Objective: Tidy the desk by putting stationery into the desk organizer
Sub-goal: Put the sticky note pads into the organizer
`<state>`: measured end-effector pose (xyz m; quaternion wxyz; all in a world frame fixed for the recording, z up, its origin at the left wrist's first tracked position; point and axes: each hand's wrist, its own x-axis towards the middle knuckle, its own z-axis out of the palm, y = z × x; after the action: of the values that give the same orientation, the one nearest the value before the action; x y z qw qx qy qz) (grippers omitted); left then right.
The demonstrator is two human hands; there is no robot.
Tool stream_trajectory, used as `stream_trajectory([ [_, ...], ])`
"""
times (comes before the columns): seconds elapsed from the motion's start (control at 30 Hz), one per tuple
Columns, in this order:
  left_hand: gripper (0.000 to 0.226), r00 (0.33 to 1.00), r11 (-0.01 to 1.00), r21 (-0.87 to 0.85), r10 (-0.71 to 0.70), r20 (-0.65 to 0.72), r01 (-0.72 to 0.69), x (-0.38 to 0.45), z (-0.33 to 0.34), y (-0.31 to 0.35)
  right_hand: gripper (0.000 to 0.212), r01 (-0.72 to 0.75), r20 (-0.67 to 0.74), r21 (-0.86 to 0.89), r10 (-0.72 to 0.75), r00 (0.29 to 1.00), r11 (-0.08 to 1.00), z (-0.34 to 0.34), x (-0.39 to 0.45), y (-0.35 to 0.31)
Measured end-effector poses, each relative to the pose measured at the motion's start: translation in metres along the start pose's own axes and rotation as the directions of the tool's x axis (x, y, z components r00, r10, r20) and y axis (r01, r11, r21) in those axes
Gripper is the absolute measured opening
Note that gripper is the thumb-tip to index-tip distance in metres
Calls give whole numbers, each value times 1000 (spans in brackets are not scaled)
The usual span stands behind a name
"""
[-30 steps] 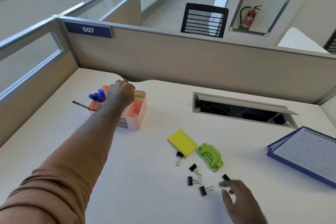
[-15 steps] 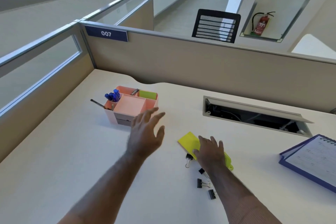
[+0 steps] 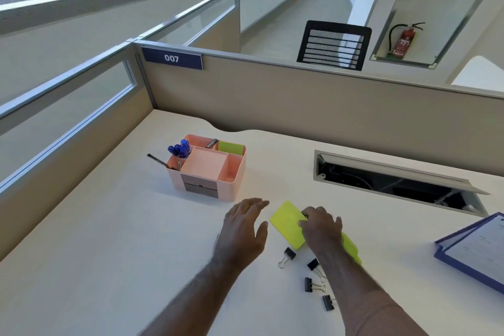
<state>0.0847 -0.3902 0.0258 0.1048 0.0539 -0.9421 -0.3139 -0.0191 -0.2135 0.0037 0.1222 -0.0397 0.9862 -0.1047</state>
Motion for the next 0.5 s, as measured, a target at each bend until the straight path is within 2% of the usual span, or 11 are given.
stream_trajectory([
  [0.07, 54, 996, 995, -68, -77, 44, 80, 9, -2, 0, 24, 1, 0, 208, -1, 1000, 978, -8, -2, -1],
  [0.2, 59, 969, 977, -98, -171, 178, 191, 29, -9, 1, 8, 120, -19, 475, -126, 992, 872, -21, -15, -6],
  [0.27, 44, 966, 976, -113, -162, 202, 187, 37, -12, 4, 7, 176, -28, 545, -192, 981, 820, -27, -24, -11],
  [0.37, 22, 963, 969, -139, -173, 206, 204, 45, -20, 7, 18, 213, -62, 614, -222, 973, 760, -36, -36, -16],
  [0.5, 16, 967, 964, -184, -153, 202, 191, 58, -43, 6, 13, 208, -135, 694, -160, 978, 689, -41, -53, -4],
])
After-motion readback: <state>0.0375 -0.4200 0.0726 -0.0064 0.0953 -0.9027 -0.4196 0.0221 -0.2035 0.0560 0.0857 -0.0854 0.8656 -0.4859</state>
